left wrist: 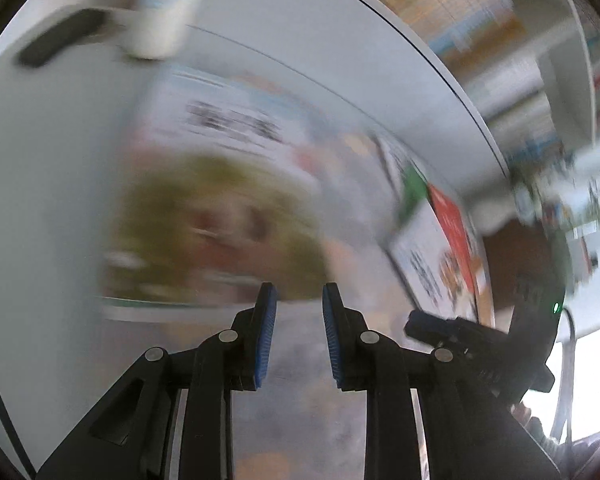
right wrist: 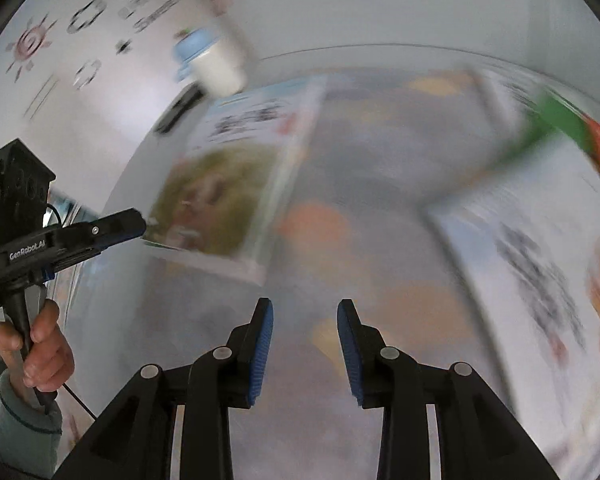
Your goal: Organize books
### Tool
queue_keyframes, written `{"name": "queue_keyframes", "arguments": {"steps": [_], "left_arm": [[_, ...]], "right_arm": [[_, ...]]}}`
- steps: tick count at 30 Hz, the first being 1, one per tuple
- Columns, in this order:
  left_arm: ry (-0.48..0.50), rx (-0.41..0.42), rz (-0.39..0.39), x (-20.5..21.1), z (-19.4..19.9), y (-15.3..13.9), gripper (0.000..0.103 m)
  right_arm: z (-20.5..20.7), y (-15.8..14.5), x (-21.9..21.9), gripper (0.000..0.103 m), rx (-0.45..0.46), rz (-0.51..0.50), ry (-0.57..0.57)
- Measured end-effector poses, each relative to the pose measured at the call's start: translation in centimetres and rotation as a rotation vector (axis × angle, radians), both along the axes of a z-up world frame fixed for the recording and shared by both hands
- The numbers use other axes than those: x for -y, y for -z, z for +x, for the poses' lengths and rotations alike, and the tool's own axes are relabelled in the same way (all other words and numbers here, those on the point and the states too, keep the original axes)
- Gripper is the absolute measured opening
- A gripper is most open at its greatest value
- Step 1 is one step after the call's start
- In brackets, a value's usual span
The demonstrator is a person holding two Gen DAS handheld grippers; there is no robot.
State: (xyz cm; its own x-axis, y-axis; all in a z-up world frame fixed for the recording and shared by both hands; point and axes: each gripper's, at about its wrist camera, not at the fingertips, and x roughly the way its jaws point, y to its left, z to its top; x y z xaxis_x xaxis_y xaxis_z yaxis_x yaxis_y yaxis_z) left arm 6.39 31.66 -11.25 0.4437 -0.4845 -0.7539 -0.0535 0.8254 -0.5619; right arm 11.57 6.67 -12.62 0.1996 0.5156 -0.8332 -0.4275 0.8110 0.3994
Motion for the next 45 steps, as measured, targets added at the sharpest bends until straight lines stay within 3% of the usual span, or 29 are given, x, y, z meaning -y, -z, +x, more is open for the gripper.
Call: {"name": "queue_keyframes", "arguments": {"steps": [4,6,7,10,15,16,17,18,22,24,27,29,35,38,45], "left_arm": [[0.143,-0.017,-0.003,7.6,0.9,0.1,0.022],[0.206,-0.037,0.017,11.5,1.2,0.4,0.022],[0.223,-0.052,0.060,13.4,1.3,0.7,0.022],[0.233,-0.081,0.115,17.4,1.2,1.4,0.022],[0.184,-0.120,0.039,21.7,1.0,2.7,0.022],[0.168,-0.126,0.032,22.3,0.9,2.9,0.022],[0.145,-0.135,0.021,22.9,0.8,3.3,0.022],[0.131,-0.140,-0.003,23.0,0.8,3.6,0.022],[0.080,-0.187,-0.076,23.4,0.2,5.3,0.024],[0.066,-0.171,-0.071,23.1,-0.6,5.2,0.025],[0.069,-0.162,-0.023,22.8,-2.3,4.7,0.025],[0.078,-0.164,0.004,22.3,-3.9,4.7,0.025],[0.040,-0.206,-0.038,19.8,-9.6,5.4,0.025],[0.019,-0.223,-0.024,19.8,-11.3,5.2,0.025],[-0.031,-0.207,0.005,19.7,-13.5,5.3,0.025]], "right_arm": [[-0.9,-0.4,8.4,0.036,0.000,-0.003,0.163],[-0.4,-0.8,13.1,0.051,0.021,-0.034,0.241],[-0.1,-0.8,14.6,0.054,0.033,-0.052,0.273],[1.5,-1.2,19.3,0.055,0.082,-0.089,0.339],[5.3,0.1,23.7,0.055,0.103,-0.113,0.360],[5.8,0.3,24.1,0.051,0.108,-0.104,0.348],[6.1,0.7,24.2,0.040,0.104,-0.090,0.321],[6.2,1.0,24.4,0.035,0.092,-0.081,0.305],[5.2,1.4,23.3,0.034,0.110,-0.075,0.223],[3.6,1.5,22.9,0.034,0.098,-0.061,0.166],[0.7,2.0,22.1,0.035,0.105,-0.119,0.118],[-2.0,2.4,22.3,0.035,0.074,-0.088,0.106],[-11.0,3.5,23.2,0.035,-0.024,0.009,0.079],[-14.5,3.4,22.9,0.035,-0.024,-0.012,0.040],[-16.2,3.4,24.2,0.035,-0.011,-0.043,0.086]]}}
